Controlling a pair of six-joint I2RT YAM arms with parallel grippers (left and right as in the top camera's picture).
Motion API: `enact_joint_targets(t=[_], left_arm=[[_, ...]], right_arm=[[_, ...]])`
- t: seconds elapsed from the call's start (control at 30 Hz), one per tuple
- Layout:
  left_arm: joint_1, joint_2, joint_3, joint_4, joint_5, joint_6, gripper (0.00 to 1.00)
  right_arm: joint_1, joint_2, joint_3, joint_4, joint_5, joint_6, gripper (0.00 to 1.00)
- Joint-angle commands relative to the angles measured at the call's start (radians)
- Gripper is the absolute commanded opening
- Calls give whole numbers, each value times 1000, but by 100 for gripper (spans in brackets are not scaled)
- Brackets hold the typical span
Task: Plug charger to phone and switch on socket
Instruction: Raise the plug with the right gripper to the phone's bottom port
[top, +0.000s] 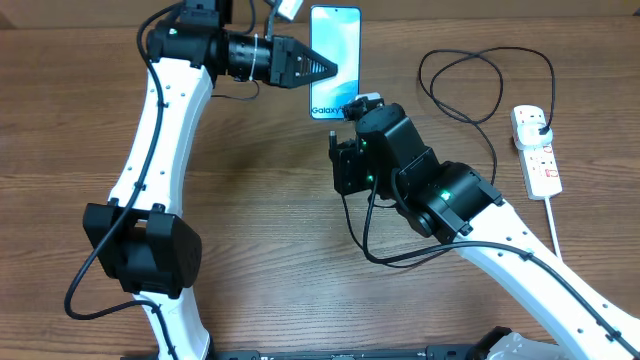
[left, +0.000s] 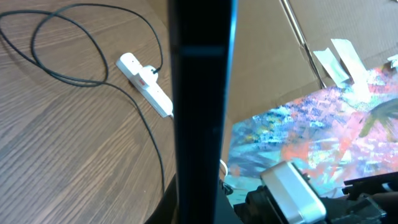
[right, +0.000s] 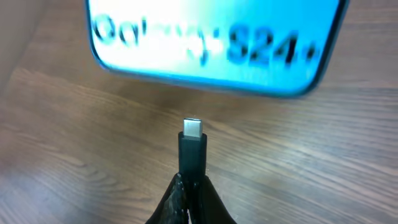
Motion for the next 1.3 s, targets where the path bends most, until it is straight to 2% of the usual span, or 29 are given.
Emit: enact_joint_targets(t=[0.0,0.27,0.47,1.27], left_arm=[[-2,-3,14,4,39,34,4],[-2,-3,14,2,40,34,4],[-2,-3,14,3,92,34,4],[-2,-3,14,3,62,40,4]], right_arm=[[2,-12,62,7,44,2,4],[2,-12,64,4,44,2,4],[2,-12,64,-5,43,2,4],[2,-12,66,0,68,3,4]])
